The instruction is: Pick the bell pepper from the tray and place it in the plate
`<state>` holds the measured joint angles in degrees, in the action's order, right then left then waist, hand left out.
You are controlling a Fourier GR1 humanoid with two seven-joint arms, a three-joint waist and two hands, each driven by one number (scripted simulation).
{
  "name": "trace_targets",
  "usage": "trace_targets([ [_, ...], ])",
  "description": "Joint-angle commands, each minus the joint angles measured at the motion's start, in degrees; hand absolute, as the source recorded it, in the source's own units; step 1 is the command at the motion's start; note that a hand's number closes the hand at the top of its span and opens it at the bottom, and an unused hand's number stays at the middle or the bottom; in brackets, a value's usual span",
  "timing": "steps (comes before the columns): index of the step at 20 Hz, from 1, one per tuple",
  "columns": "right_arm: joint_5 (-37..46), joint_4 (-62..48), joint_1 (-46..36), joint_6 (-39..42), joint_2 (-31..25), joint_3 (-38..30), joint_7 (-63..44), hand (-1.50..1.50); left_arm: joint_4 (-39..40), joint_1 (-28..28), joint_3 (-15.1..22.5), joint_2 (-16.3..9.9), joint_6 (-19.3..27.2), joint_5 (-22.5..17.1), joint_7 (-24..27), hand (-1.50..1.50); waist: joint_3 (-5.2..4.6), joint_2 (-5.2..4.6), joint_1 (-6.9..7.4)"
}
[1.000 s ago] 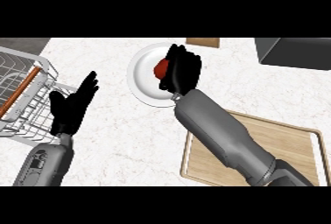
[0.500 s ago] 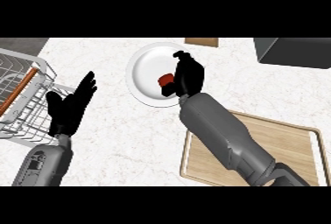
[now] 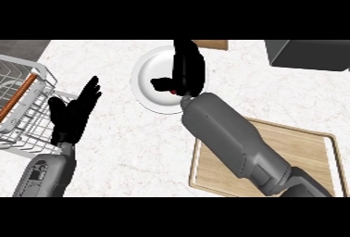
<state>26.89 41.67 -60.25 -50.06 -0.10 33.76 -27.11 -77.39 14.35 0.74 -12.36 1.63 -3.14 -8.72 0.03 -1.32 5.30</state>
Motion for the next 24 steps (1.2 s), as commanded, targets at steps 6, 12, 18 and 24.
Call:
trace_targets([
  [6, -21.3, 11.1, 4.5, -3.9, 0.1, -4.4, 8.4, -1.50, -1.3, -1.2, -0.1, 0.0, 0.5, 0.6, 0.0, 0.00, 0.12, 0.19, -0.92],
  [12, -34.5, 10.1, 8.7, 1.3, 0.1, -3.9, 22.9, -1.50, -0.2, -3.0, -0.6, 0.8, 1.0, 1.0, 1.3, 0.00, 0.03, 0.51, -2.39],
  [18, -41.1, 2.6, 9.5, 2.4, 0.1, -4.4, 36.5, -1.50, -2.2, -2.2, -2.8, -1.1, -0.6, -0.3, -0.9, 0.00, 0.00, 0.83, -3.25],
  [24, -39.7, -3.9, 6.4, 10.9, -1.9, -13.9, 39.7, -1.50, -3.9, -4.5, -4.1, -1.7, -1.3, -0.5, -1.6, 0.00, -0.01, 1.08, -4.40],
])
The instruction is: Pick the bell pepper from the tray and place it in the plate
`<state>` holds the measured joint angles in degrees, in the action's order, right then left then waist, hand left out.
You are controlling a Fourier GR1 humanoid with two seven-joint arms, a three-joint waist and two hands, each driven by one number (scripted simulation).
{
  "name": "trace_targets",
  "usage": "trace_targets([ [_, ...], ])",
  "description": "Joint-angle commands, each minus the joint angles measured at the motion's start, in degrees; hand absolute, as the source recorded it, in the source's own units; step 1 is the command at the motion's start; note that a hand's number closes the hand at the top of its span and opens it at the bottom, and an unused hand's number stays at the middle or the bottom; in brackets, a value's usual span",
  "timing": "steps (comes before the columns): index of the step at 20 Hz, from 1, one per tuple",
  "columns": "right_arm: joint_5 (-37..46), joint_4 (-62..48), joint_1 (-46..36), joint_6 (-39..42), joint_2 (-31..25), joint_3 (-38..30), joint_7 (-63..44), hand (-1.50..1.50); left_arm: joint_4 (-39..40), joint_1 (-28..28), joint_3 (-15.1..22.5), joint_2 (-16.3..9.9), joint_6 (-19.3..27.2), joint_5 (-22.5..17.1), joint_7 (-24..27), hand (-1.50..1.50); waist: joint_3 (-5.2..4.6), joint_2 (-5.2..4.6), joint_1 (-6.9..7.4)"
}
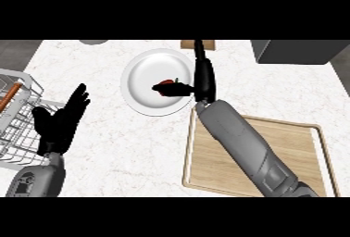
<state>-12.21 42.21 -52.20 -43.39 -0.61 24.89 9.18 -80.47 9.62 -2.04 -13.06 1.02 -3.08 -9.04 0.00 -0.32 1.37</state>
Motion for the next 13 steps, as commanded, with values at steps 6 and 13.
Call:
trace_targets([
  [6, 3.3, 2.0, 5.3, 5.5, -3.3, -3.7, 1.6, -1.50, -2.7, -1.9, -0.7, 1.4, 0.8, 1.0, -0.7, 0.00, 0.01, 0.40, -1.20],
  [13, 7.9, 5.1, 11.3, 6.8, -4.2, -3.9, -1.5, -1.50, -2.7, -1.2, -0.7, 2.1, 1.0, 2.4, -0.7, 0.00, 0.00, 0.44, -1.49],
])
